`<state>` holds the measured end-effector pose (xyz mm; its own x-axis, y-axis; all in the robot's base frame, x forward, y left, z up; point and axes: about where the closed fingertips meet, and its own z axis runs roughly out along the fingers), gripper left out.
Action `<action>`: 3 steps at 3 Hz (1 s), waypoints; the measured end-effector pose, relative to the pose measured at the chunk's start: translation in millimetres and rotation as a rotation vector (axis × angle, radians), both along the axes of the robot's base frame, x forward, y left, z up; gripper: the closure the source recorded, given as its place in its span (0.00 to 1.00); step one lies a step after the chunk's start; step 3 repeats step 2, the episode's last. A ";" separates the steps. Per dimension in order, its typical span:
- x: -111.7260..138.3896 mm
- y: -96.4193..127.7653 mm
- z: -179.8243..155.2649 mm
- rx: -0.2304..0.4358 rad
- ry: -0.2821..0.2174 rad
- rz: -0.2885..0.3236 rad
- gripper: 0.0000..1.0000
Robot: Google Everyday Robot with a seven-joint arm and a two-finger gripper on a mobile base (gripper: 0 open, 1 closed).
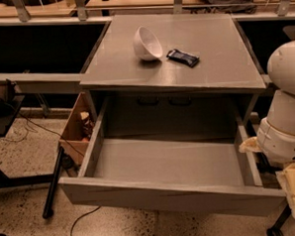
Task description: Open top drawer
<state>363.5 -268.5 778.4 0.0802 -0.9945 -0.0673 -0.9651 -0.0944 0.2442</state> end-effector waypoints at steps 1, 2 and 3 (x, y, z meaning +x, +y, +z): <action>13.2 17.9 23.7 0.026 -0.117 -0.029 0.00; 13.2 17.9 23.7 0.026 -0.117 -0.029 0.00; 13.2 17.9 23.7 0.026 -0.117 -0.029 0.00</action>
Offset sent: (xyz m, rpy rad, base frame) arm 0.0111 0.0155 0.0202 0.0232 -0.0981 -0.0238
